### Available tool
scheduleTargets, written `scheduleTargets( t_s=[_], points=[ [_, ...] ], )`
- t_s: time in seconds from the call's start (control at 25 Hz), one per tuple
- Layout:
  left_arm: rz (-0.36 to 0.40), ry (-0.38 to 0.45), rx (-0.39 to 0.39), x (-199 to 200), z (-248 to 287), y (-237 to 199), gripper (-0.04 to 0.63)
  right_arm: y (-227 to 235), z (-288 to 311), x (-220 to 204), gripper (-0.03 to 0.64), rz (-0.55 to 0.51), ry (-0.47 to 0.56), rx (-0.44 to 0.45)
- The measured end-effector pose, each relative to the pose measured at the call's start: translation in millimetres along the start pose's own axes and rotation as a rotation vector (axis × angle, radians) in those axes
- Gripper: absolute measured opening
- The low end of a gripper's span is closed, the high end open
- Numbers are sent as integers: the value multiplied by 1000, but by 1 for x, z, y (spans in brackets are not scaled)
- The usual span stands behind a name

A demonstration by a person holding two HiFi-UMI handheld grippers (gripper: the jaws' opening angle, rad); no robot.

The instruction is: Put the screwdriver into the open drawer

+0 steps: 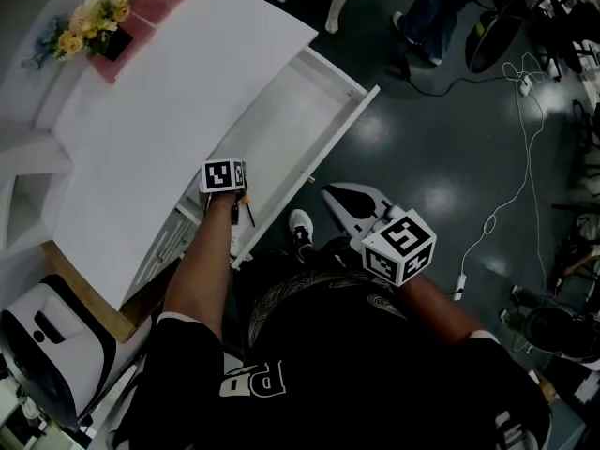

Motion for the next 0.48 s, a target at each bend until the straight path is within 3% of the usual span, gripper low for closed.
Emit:
scheduleTargets(
  t_s=[0.48],
  points=[
    [-23,41,-13,-11,-34,1,178,-14,-3,8,11,-32,22,33]
  ],
)
Point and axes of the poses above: the fingertips, and each gripper's own axes: z forward along the fingers, y to its right, x out of its top, the point moved 9 cm from there along -z, backward along the fingers, and after that the axes turned 3 degrees about y, right-handed, at the moved point
